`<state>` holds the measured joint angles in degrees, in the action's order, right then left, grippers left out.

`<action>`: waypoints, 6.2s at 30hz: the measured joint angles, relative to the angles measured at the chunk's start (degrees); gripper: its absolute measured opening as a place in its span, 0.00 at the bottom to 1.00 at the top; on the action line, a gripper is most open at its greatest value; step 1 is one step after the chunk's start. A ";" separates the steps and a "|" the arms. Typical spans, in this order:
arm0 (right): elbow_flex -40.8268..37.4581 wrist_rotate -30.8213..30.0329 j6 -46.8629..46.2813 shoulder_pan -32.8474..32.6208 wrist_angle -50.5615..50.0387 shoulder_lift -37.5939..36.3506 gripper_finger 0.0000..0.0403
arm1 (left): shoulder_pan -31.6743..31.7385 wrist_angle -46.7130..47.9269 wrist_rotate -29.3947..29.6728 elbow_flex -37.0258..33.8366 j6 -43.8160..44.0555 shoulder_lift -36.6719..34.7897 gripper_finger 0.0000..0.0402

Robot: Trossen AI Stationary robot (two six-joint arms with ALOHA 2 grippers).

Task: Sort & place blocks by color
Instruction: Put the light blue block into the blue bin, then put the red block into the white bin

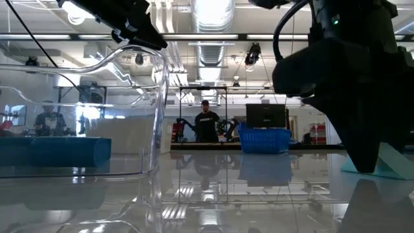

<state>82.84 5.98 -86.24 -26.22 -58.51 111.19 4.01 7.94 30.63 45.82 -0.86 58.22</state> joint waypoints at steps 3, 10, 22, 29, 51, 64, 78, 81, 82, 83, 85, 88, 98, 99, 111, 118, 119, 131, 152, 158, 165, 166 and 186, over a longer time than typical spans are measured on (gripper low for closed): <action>-0.01 -0.01 0.70 0.00 0.01 0.40 0.54 | 0.00 0.03 0.00 -0.11 0.00 0.00 0.47; -0.01 -0.10 1.93 0.06 0.04 -0.19 0.31 | 0.00 -0.02 0.00 -0.11 0.02 0.02 0.47; 0.41 -8.77 21.57 10.31 -4.32 -8.71 0.30 | 0.00 -1.78 0.02 -0.24 0.09 0.02 0.47; 0.36 -22.23 43.23 26.62 -7.07 -15.56 0.30 | 0.00 -1.52 0.02 -0.35 0.02 0.02 0.47; 0.19 -19.43 74.45 56.99 2.28 -8.58 0.55 | -0.01 -1.46 0.02 -0.37 -1.07 0.02 0.47; 0.21 2.55 53.03 43.79 -6.33 -19.29 0.55 | 0.00 -1.42 0.02 -0.37 -1.09 0.02 0.47; -6.91 10.94 4.63 7.12 -8.78 -22.90 0.55 | -0.02 -1.37 0.02 -0.85 -1.09 0.02 0.47; -11.66 16.90 -6.93 -0.36 -8.08 -22.90 0.55 | 0.00 -1.39 0.02 -0.89 -1.09 0.02 0.47; -13.15 18.67 -10.01 -2.62 -7.82 -22.90 0.55 | 0.00 -1.37 0.02 -0.92 -1.08 0.02 0.47; -14.72 19.73 -12.60 -4.83 -7.00 -22.90 0.55 | 0.00 -1.37 0.01 -0.95 -1.09 0.02 0.47; -17.55 20.00 -16.97 -8.31 -4.67 -22.90 0.54 | 0.00 -1.38 0.02 -0.96 -1.09 0.02 0.47; -21.12 19.98 -20.93 -10.97 -3.46 -22.90 0.50 | 0.00 -1.42 0.01 -0.96 -1.17 0.02 0.47; -30.26 19.68 -19.58 -10.75 -2.17 -22.90 0.13 | 0.00 -2.98 0.02 -0.96 -2.97 0.02 0.47; -30.73 19.48 -19.28 -10.75 -2.15 -22.92 0.10 | 0.00 -2.98 0.02 -0.96 -2.97 0.02 0.47; -34.00 15.39 -18.59 -10.19 3.45 -21.77 0.02 | 0.02 -2.99 0.02 -0.96 -2.93 0.04 0.47; -29.29 0.21 -15.62 -6.36 2.01 -22.92 0.02 | 0.02 -3.04 0.02 -0.96 -2.89 0.04 0.47; -28.68 -2.21 -14.73 -5.77 1.62 -23.17 0.02 | 0.02 -3.05 0.02 -0.96 -2.89 0.04 0.47; -22.04 -3.56 37.61 -0.74 1.29 -24.12 0.13 | 0.02 -3.32 0.04 -0.96 -2.89 0.04 0.47; -24.29 -4.44 71.26 -3.15 1.71 -15.20 0.46 | 0.02 -3.42 0.04 -0.94 -2.99 0.04 0.47; -24.58 -4.09 73.62 -3.15 3.14 -13.76 0.31 | 0.02 -3.45 0.04 -0.94 -3.02 0.04 0.47; -23.75 -11.61 74.93 -2.70 4.14 -15.79 0.22 | -0.76 -2.88 0.04 -0.90 -3.00 -0.39 0.47; -23.27 -14.32 74.73 -2.12 4.50 -16.41 0.22 | -1.16 -2.82 0.02 -0.95 -2.98 -0.56 0.47; -34.29 -14.38 98.08 18.90 87.80 -26.53 0.22 | -13.80 -5.44 -13.14 -1.19 -2.74 4.45 0.47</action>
<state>48.54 -8.40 11.84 -7.32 29.28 84.66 -9.79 2.50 17.49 44.63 -3.61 62.67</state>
